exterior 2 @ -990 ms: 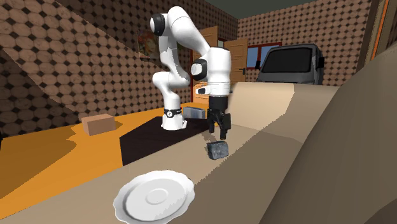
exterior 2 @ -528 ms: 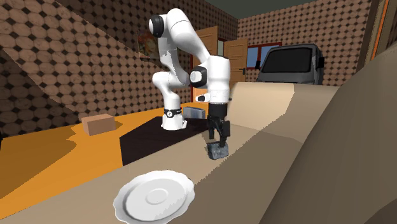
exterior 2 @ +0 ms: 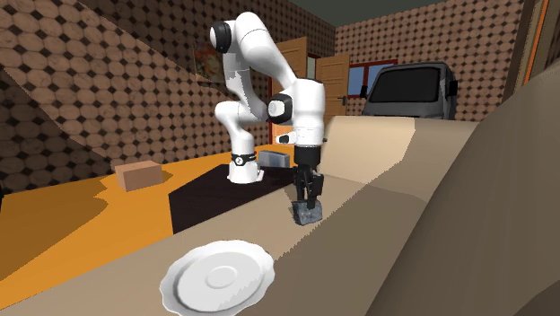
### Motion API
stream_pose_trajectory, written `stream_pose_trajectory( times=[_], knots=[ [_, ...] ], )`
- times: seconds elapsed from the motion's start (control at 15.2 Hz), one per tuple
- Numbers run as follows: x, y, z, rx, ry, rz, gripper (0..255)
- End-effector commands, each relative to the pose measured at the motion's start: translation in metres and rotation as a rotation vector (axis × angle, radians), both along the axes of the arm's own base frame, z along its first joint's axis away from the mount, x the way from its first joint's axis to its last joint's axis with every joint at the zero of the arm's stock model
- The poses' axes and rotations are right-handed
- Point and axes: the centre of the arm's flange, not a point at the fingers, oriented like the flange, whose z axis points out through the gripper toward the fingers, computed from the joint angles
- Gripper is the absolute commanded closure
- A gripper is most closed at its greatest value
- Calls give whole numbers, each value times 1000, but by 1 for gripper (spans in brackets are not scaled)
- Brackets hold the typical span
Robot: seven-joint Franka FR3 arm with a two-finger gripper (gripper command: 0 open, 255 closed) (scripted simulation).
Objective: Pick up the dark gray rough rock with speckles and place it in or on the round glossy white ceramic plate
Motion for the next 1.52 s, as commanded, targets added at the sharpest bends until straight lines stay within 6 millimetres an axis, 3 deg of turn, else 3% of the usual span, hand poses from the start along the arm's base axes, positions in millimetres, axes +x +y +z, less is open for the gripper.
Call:
stream_pose_trajectory(
  times=[0.0,0.4,1.45],
  knots=[
    [0,0,0,0,1,0,255],
    [0,0,0,0,1,0,255],
    [0,0,84,0,1,0,255]
  ],
)
